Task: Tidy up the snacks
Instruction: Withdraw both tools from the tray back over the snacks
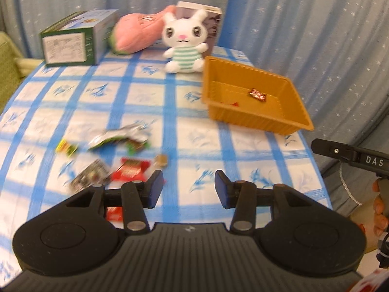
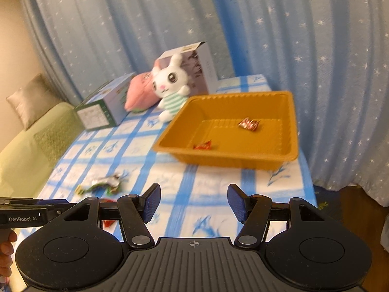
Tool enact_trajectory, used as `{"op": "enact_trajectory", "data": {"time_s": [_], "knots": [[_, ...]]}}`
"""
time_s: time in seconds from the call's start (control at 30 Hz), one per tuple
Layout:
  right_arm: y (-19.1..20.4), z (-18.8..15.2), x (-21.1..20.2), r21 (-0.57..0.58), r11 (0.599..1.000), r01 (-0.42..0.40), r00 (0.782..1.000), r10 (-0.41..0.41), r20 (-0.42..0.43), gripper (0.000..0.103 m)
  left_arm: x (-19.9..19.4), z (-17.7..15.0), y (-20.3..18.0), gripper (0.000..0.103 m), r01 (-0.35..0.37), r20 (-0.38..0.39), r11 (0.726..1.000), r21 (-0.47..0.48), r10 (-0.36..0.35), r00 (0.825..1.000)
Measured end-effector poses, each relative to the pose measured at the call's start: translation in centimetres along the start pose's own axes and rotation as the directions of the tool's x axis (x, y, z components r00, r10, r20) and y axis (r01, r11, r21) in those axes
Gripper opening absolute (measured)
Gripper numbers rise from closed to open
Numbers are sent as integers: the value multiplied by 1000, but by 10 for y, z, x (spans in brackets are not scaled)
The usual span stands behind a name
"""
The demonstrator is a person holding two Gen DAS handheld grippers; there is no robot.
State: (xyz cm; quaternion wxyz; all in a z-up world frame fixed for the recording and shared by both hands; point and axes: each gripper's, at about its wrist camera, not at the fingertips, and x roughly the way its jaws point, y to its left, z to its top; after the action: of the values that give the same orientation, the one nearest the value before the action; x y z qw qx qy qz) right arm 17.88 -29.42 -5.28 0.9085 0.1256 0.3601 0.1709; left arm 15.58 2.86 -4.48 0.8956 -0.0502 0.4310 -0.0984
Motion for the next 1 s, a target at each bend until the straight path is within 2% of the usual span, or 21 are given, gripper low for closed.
{"op": "enact_trajectory", "data": {"time_s": [0.3,0.6,0.83,1.0], "knots": [[24,-26,1,-52,998,-42,998,39,-55,61,-19,-37,28,43,-94,-12,993,-68,93,996],[47,-44,16,-95,991,-91,990,80,-112,61,-23,-63,53,43,-148,-50,980,-131,142,989],[60,-55,32,-107,987,-117,982,99,-162,61,-14,-76,58,43,-180,-50,980,-85,176,983],[67,-61,40,-107,986,-127,977,106,-185,61,-4,-82,59,43,-193,-40,981,-15,192,981]]}}
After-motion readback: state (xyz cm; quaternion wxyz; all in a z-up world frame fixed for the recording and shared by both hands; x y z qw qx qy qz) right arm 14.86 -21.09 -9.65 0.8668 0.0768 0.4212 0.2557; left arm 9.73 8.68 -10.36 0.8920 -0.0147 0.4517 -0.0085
